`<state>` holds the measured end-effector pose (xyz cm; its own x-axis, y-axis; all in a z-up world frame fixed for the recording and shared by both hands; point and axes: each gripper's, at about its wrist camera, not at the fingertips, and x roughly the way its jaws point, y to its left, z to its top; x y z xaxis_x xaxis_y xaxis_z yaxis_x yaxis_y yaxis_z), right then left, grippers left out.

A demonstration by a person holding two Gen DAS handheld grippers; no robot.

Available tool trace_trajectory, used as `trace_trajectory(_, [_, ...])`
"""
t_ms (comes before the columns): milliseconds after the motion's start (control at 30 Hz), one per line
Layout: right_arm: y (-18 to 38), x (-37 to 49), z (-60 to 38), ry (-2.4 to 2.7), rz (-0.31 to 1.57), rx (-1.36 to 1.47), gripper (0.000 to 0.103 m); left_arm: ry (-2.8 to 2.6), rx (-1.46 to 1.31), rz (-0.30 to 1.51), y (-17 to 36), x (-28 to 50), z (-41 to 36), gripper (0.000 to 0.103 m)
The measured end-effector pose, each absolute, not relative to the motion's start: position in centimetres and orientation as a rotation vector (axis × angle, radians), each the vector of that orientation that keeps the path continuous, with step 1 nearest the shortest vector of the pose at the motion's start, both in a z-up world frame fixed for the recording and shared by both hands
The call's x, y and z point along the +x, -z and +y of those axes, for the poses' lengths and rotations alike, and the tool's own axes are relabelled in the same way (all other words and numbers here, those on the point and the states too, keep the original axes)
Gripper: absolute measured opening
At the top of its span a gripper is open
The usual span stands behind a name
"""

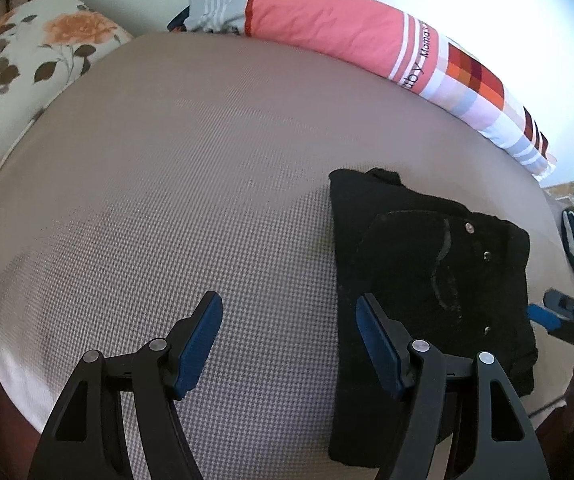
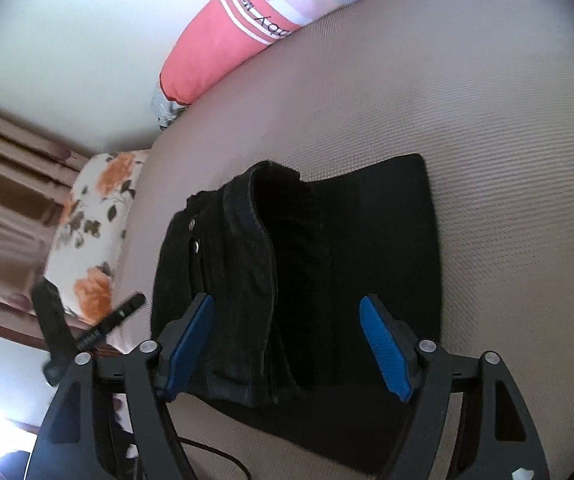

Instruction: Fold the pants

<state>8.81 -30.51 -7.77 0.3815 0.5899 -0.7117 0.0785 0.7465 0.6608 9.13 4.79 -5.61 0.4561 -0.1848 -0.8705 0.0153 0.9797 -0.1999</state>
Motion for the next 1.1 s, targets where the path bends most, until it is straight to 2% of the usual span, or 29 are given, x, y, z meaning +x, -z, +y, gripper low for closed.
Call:
trace_trajectory(233, [9.3, 11.1, -30.2, -0.433, 1.193, 0.662, 0.066, 0.111, -0.183, 1.132, 6.9, 9.3, 5.1, 0.070])
trace_trajectory(467, [10.3, 13.7, -29.6, -0.540, 1.173, 0.651, 0.050, 0.089, -0.187, 1.160, 7.9, 9.7, 4.9, 0.070])
trace_trajectory(633, [10.4, 14.5, -29.2, -0.594, 1.147, 0.666, 0.048, 0.080, -0.195, 1.168, 8.4, 9.9, 4.9, 0.070])
trace_trajectory(667, [10.5, 14.5, -29.3, -0.598, 1.144, 0.675, 0.042, 0.077, -0.198, 1.169, 8.5, 9.9, 5.0, 0.070])
trace_trajectory(700, [10.6, 14.5, -29.2, -0.600, 1.144, 0.688, 0.031, 0.075, -0.201, 1.170, 8.6, 9.9, 4.9, 0.070])
trace_trajectory(767, [10.9, 14.2, -29.1, -0.586, 1.144, 0.726, 0.021, 0.072, -0.200, 1.169, 8.6, 10.0, 4.8, 0.070])
trace_trajectory(867, [9.0, 13.1, -28.7, -0.532, 1.101, 0.723, 0.012, 0.070, -0.184, 1.160, 8.5, 9.9, 4.4, 0.070])
trace_trajectory(1100, [3.1, 9.6, -28.9, -0.404, 1.013, 0.645, 0.010, 0.115, -0.195, 1.122, 7.3, 10.1, 3.5, 0.070])
